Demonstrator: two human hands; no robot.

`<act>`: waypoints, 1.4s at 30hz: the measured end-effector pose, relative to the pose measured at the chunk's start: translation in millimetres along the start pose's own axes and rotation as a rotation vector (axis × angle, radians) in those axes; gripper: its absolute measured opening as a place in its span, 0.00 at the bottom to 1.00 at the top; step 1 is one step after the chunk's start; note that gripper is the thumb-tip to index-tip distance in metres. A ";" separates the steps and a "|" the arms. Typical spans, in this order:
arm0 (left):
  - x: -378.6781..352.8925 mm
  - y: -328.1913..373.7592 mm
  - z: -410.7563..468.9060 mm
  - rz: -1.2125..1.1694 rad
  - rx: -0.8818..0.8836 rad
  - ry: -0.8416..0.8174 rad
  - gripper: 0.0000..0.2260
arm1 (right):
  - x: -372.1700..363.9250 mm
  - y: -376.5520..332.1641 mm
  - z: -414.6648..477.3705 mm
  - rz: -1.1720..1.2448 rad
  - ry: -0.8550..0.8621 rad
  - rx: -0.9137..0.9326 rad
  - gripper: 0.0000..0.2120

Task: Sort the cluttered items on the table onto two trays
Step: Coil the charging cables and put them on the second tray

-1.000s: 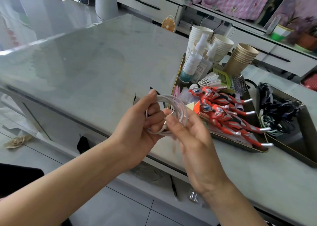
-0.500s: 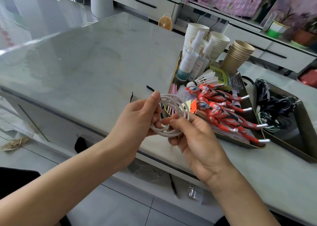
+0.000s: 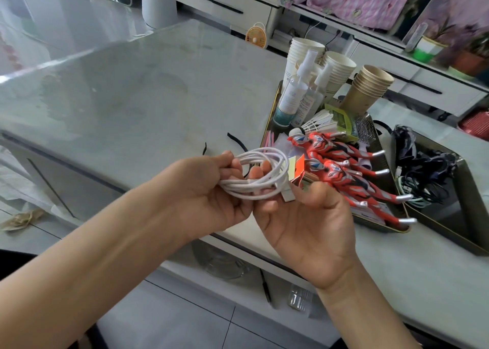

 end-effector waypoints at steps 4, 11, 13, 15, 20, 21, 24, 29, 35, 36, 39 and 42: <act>3.7 -1.0 -1.9 -0.036 0.066 0.005 0.17 | -11.1 5.8 1.3 -0.080 -0.194 0.005 0.17; 7.3 2.2 2.9 -0.120 -0.019 0.071 0.19 | -15.1 5.9 1.6 -0.223 -0.081 0.110 0.10; 7.5 6.2 4.5 -0.121 -0.111 0.111 0.20 | -8.7 10.3 5.2 -0.214 0.026 0.129 0.07; 11.3 10.8 7.2 -0.116 -0.221 0.169 0.19 | -1.3 17.0 5.5 -0.200 0.137 0.143 0.07; 20.6 16.2 8.3 -0.016 -0.460 0.280 0.17 | -6.7 19.8 -3.5 -0.222 0.133 0.188 0.11; 19.9 13.8 7.5 0.005 -0.477 0.279 0.17 | -7.7 16.8 -5.0 -0.236 0.135 0.217 0.10; 14.3 5.6 7.1 0.091 -0.469 0.211 0.17 | -5.8 7.9 -7.1 -0.321 0.192 0.294 0.11; 7.1 4.9 9.9 0.212 -0.227 -0.051 0.19 | 9.3 -12.5 -2.4 -0.358 0.310 0.287 0.09; 18.3 3.0 5.3 0.380 0.090 -0.240 0.24 | 11.2 -24.3 1.4 -0.608 0.169 0.180 0.06; 20.7 1.2 5.0 0.404 0.136 -0.268 0.25 | 9.9 -25.3 1.5 -0.674 0.128 0.172 0.07; 25.2 -6.1 2.4 0.487 0.187 -0.306 0.22 | 6.2 -20.9 2.5 -0.834 0.015 0.131 0.13; 29.1 -10.1 2.7 0.438 0.240 -0.373 0.24 | 2.8 -15.0 2.4 -0.895 -0.051 0.109 0.10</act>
Point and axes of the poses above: each hand's wrist, its own z-axis towards the middle knuckle, its own x-axis out of the back of the hand, y = z × x, the point moved 6 cm from there along z, towards the middle knuckle, and after that the axes turned 2 degrees about y, right-handed, at the moved point
